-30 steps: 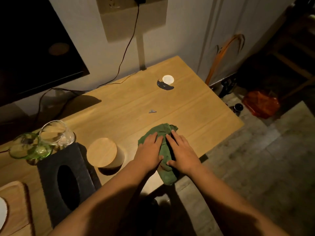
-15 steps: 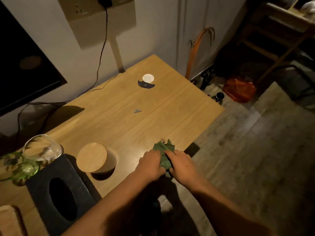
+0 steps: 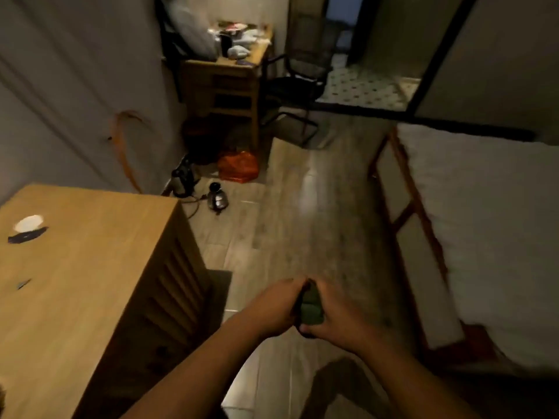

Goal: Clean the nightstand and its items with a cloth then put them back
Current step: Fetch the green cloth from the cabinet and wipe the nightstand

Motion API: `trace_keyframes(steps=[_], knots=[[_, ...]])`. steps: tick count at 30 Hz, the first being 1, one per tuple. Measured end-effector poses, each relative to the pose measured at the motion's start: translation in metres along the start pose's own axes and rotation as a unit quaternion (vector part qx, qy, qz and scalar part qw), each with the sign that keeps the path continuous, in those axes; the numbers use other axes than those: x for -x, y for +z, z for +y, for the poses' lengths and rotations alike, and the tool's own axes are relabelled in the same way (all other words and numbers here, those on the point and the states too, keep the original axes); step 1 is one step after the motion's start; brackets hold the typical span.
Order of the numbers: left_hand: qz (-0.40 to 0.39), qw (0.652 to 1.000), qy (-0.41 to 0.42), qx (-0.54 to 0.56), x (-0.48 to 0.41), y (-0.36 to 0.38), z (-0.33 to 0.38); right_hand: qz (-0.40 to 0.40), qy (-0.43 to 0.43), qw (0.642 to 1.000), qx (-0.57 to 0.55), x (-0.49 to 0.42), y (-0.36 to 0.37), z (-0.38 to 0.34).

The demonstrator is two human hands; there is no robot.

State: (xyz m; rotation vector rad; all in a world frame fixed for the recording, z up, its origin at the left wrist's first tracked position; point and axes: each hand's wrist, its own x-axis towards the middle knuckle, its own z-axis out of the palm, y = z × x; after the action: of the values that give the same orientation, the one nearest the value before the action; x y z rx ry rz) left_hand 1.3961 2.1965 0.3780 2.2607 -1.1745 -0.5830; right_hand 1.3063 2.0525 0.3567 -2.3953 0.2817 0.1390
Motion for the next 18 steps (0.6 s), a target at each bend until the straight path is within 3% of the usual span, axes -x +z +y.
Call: trace_keyframes(steps=[7, 12, 15, 16, 17, 18], knots=[[-0.095, 0.973, 0.189, -0.088, -0.086, 0.123, 0.228, 0.132, 0.094, 0.984, -0.072, 0.204, -0.13, 0.144], [-0.21, 0.925, 0.308, -0.073, -0.124, 0.231, 0.385, 0.268, 0.241, 0.929, -0.088, 0.355, -0.177, 0.247], [-0.267, 0.888, 0.358, -0.11, -0.147, 0.302, 0.476, 0.428, 0.343, 0.834, -0.054, 0.412, -0.193, 0.314], [-0.292, 0.876, 0.365, -0.119, -0.153, 0.322, 0.498, 0.508, 0.388, 0.765, -0.076, 0.422, -0.196, 0.337], [-0.321, 0.862, 0.371, -0.129, -0.16, 0.346, 0.525, 0.608, 0.418, 0.664, -0.125, 0.435, -0.213, 0.355], [-0.345, 0.85, 0.376, -0.127, -0.167, 0.367, 0.549, 0.649, 0.47, 0.57, -0.184, 0.447, -0.23, 0.372]])
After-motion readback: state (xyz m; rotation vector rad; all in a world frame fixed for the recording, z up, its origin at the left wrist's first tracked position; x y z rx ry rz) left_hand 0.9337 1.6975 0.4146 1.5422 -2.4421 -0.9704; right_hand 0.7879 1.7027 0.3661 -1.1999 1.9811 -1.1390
